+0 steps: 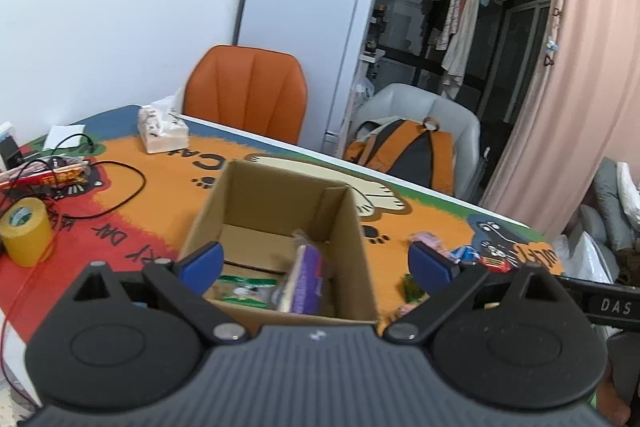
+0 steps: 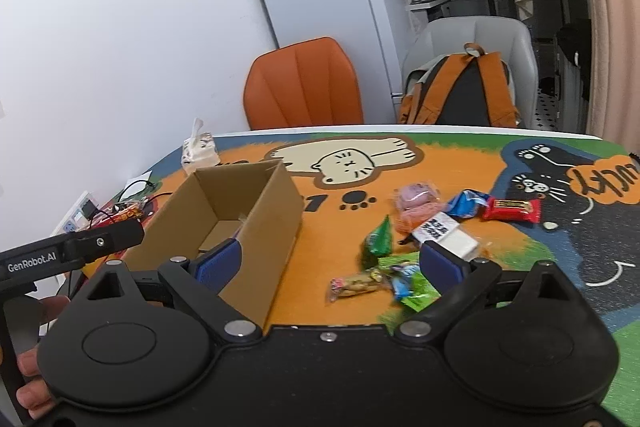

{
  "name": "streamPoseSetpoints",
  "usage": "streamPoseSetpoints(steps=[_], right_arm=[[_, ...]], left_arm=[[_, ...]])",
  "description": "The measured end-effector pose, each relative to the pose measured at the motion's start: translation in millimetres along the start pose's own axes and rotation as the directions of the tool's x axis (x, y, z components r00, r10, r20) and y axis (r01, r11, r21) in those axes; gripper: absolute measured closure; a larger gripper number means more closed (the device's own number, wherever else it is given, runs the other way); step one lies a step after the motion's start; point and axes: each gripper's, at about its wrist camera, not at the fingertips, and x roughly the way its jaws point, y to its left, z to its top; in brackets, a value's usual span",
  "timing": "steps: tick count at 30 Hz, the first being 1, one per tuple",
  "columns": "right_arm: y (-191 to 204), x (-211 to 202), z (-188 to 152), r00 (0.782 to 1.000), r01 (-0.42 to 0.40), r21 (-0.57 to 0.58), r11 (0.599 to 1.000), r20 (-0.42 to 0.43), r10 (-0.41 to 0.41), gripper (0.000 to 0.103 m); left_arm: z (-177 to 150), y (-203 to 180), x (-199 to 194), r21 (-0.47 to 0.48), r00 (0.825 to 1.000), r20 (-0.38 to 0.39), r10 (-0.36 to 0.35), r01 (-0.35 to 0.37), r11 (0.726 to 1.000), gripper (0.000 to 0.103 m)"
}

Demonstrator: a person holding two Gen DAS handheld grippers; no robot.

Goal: Organize snacks
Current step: 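Move both tools back to the snack pile and grasp the cracker roll with the right tool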

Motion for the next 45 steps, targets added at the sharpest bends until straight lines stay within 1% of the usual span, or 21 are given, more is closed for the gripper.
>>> streamPoseSetpoints(steps=[2,4,11,13,18,21,23,26,29,36,41,45], right_arm=[[-6,-3,-2,1.000,0.008,0.006,1.000,0.005,-0.008,0.007],[-11,-5,-4,1.000,0.016,0.013,1.000,0.007,-0.016,0.010],[-34,-3,-11,0.997,0.077,0.057,0.995,-0.015,-0.076,0.030],[-39,-3,-14,0.996,0.089,0.063,0.994,-0.020,-0.088,0.033],[-53,2,-19,0.992,0.120,0.087,0.989,-0.039,-0.117,0.043],[-61,10,-22,0.989,0.138,0.099,0.986,-0.061,-0.132,0.050],[-67,15,-23,0.988,0.144,0.109,0.984,-0.077,-0.136,0.052],[-71,22,-25,0.986,0.150,0.115,0.982,-0.094,-0.140,0.054],[-76,30,-27,0.984,0.152,0.120,0.981,-0.108,-0.139,0.055],[-87,52,-30,0.979,0.166,0.129,0.978,-0.141,-0.147,0.055],[-92,64,-32,0.975,0.180,0.119,0.977,-0.156,-0.160,0.055],[-95,70,-34,0.971,0.192,0.108,0.975,-0.167,-0.173,0.057]], left_arm=[[-2,-6,0,0.012,1.000,0.001,-0.016,0.016,1.000,0.005],[-4,-13,1,0.025,0.999,0.003,-0.033,0.033,0.999,0.005],[-12,-41,4,0.077,0.994,0.005,-0.107,0.107,0.991,0.007],[-14,-47,7,0.087,0.992,0.000,-0.129,0.129,0.988,0.008],[-19,-63,17,0.107,0.986,-0.017,-0.166,0.166,0.980,0.016],[-22,-73,26,0.117,0.985,-0.031,-0.170,0.172,0.978,0.020],[-24,-79,32,0.121,0.984,-0.043,-0.172,0.176,0.977,0.028],[-26,-88,41,0.133,0.981,-0.066,-0.181,0.188,0.973,0.034],[-29,-95,48,0.146,0.979,-0.078,-0.190,0.200,0.969,0.038],[-36,-110,67,0.159,0.973,-0.113,-0.200,0.217,0.963,0.045],[-41,-118,80,0.158,0.971,-0.133,-0.198,0.218,0.963,0.059],[-44,-123,90,0.150,0.970,-0.148,-0.195,0.217,0.965,0.062]])
